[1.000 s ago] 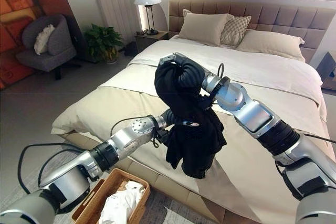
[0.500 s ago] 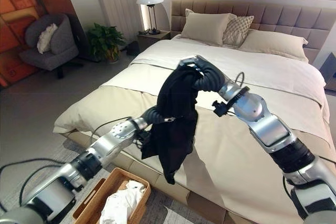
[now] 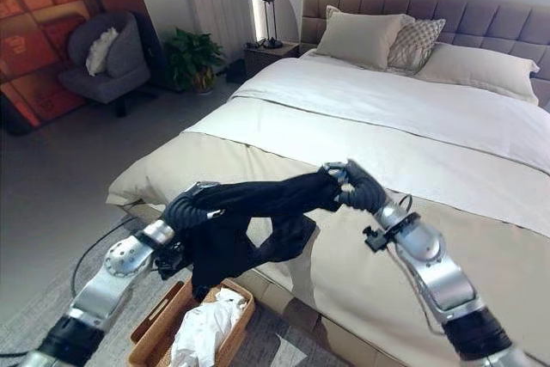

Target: Pick up clothes into the bucket

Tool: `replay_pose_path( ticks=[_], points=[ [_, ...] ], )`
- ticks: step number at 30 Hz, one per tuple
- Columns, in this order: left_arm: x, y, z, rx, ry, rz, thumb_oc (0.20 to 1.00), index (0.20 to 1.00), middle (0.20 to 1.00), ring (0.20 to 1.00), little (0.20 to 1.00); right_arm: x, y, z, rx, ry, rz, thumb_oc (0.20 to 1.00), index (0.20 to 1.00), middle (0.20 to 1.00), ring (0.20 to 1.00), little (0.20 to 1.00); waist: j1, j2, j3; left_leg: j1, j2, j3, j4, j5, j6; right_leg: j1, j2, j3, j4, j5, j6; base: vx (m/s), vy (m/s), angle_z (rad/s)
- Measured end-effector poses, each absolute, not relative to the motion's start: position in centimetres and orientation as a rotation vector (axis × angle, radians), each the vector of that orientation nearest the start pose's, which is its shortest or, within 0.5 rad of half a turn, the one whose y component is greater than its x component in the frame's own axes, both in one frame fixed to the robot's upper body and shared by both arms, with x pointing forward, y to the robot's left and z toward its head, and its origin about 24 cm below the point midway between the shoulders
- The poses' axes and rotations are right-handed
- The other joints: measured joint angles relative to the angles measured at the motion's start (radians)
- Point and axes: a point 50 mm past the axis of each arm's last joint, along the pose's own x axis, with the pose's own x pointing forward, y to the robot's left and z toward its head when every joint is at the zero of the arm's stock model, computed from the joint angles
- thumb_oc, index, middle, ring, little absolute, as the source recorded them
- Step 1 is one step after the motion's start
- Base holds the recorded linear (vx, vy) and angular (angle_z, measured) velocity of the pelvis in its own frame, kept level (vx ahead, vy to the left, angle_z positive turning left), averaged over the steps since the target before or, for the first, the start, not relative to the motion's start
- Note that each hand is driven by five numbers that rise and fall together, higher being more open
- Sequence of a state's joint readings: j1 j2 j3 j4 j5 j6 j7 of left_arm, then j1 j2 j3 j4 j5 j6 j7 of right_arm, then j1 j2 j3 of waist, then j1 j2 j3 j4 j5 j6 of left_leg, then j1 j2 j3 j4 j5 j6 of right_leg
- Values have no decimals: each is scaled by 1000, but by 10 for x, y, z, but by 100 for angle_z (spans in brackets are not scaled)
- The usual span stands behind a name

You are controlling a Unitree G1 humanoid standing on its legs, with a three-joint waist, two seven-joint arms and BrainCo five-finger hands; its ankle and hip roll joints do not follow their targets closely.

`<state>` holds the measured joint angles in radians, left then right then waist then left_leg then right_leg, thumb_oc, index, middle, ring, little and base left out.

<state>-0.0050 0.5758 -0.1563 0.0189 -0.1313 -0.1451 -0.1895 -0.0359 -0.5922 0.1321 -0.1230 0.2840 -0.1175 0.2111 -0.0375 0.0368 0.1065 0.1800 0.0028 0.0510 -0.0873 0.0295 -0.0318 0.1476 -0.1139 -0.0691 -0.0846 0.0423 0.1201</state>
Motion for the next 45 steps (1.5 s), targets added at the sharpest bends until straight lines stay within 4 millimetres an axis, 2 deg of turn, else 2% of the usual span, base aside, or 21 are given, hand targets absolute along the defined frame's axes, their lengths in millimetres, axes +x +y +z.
replay_pose_path(
  ticks=[1, 3, 4, 6, 7, 8, 12, 15, 18, 19, 20, 23, 28, 32, 37, 45],
  points=[
    [246, 221, 59, 439, -12, -297, 200, 200, 200, 200, 200, 253, -206, 95, -288, -158, 347, 1000, 1000, 1000, 1000, 1000, -2, -1, 1, 2, 0, 0, 0, -1, 0, 4, 1, 0, -4, 0, 0, 0, 0, 0],
    [238, 267, 47, 442, 92, -80, 200, 200, 200, 200, 200, 246, -249, 68, -274, -19, 154, 1000, 1000, 1000, 1000, 1000, -3, -1, 2, -1, 1, -1, 0, -2, -1, 3, 1, -2, -5, -1, 0, 0, 0, 0],
    [225, 301, 42, 451, 159, 79, 200, 200, 200, 200, 200, 232, -283, 45, -275, 115, 12, 1000, 1000, 1000, 1000, 1000, 0, -5, 9, -1, 1, -1, 0, -4, -3, 3, 2, -8, -4, -3, -2, -18, 17, 5],
    [207, 330, 38, 480, 220, 200, 200, 200, 200, 200, 200, 206, -306, 13, -263, 281, -89, 1000, 1000, 1000, 1000, 1000, 1, -8, 25, -5, 2, -4, 0, -4, -4, -2, 3, -13, -3, -4, -3, -11, 17, 5],
    [202, 337, 38, 477, 228, 237, 200, 200, 200, 200, 200, 196, -312, 1, -258, 338, -120, 1000, 1000, 1000, 1000, 1000, 0, -9, 25, -11, 3, -5, 0, -4, -4, -7, 3, -15, -3, -4, -3, -14, 10, 8],
    [198, 343, 37, 477, 238, 282, 200, 200, 200, 200, 200, 178, -315, -21, -255, 460, -137, 1000, 1000, 1000, 1000, 1000, 3, -10, 29, -20, 1, -10, 0, -3, -4, -11, 2, -23, -3, -3, -5, -23, 2, 9],
    [195, 348, 40, 471, 223, 322, 200, 200, 200, 200, 200, 149, -307, -60, -221, 630, -150, 1000, 1000, 1000, 1000, 1000, 4, -14, 39, -22, -1, -13, 0, -3, -4, -13, -1, -24, -4, -4, -3, -44, 3, 5],
    [195, 350, 44, 461, 201, 342, 200, 200, 200, 200, 200, 140, -304, -72, -200, 681, -170, 1000, 1000, 1000, 1000, 1000, 3, -17, 41, -33, -1, -19, 0, -4, -5, -20, -2, -28, -3, -6, -1, -26, 1, 3],
    [196, 353, 54, 436, 152, 382, 200, 200, 200, 200, 200, 114, -301, -97, -148, 807, -217, 1000, 1000, 1000, 1000, 1000, 3, -30, 49, -56, 0, -27, 3, -3, -5, -42, 0, -34, 2, -4, -4, -54, 0, 4],
    [197, 354, 57, 436, 139, 390, 200, 200, 200, 200, 200, 113, -301, -99, -144, 821, -222, 1000, 1000, 1000, 1000, 1000, 4, -31, 53, -59, 0, -27, 4, -3, -5, -46, 0, -34, 6, -4, -4, -36, 9, 4],
    [197, 356, 61, 447, 125, 399, 200, 200, 200, 200, 200, 103, -303, -104, -142, 858, -239, 1000, 1000, 1000, 1000, 1000, 6, -30, 60, -69, -1, -29, 9, -3, -5, -55, -2, -36, 11, -4, -4, -17, 8, 5],
    [199, 360, 75, 490, 86, 405, 200, 200, 200, 200, 200, 97, -304, -112, -136, 902, -270, 1000, 1000, 1000, 1000, 1000, 9, -38, 79, -72, -1, -30, 13, -3, -5, -55, -3, -38, 12, -4, -4, -26, 0, 1],
    [205, 362, 121, 555, -94, 416, 200, 200, 200, 200, 200, 80, -302, -127, -132, 1014, -303, 1000, 1000, 1000, 1000, 1000, 31, -49, 91, -91, -1, -44, 17, -3, -5, -65, -3, -52, 12, -4, -4, -18, -5, 6],
    [205, 367, 147, 544, -223, 478, 200, 200, 200, 200, 200, 70, -298, -136, -124, 1082, -315, 1000, 1000, 1000, 1000, 1000, 52, -46, 104, -94, -1, -52, 21, -3, -5, -64, -2, -57, 11, -5, -2, -6, -3, 7],
    [198, 376, 163, 561, -296, 584, 200, 200, 200, 200, 200, 66, -299, -138, -134, 1109, -334, 1000, 1000, 1000, 1000, 1000, 53, -46, 111, -105, -3, -61, 28, -3, -6, -63, -5, -75, 11, -8, 1, 0, 3, 8],
    [194, 373, 183, 588, -451, 729, 200, 200, 200, 200, 200, 71, -291, -141, -143, 1112, -307, 1000, 1000, 1000, 1000, 1000, 55, -52, 116, -106, -2, -66, 28, -4, -7, -63, -5, -78, 13, -10, 1, 1, -1, 1]
  ],
)
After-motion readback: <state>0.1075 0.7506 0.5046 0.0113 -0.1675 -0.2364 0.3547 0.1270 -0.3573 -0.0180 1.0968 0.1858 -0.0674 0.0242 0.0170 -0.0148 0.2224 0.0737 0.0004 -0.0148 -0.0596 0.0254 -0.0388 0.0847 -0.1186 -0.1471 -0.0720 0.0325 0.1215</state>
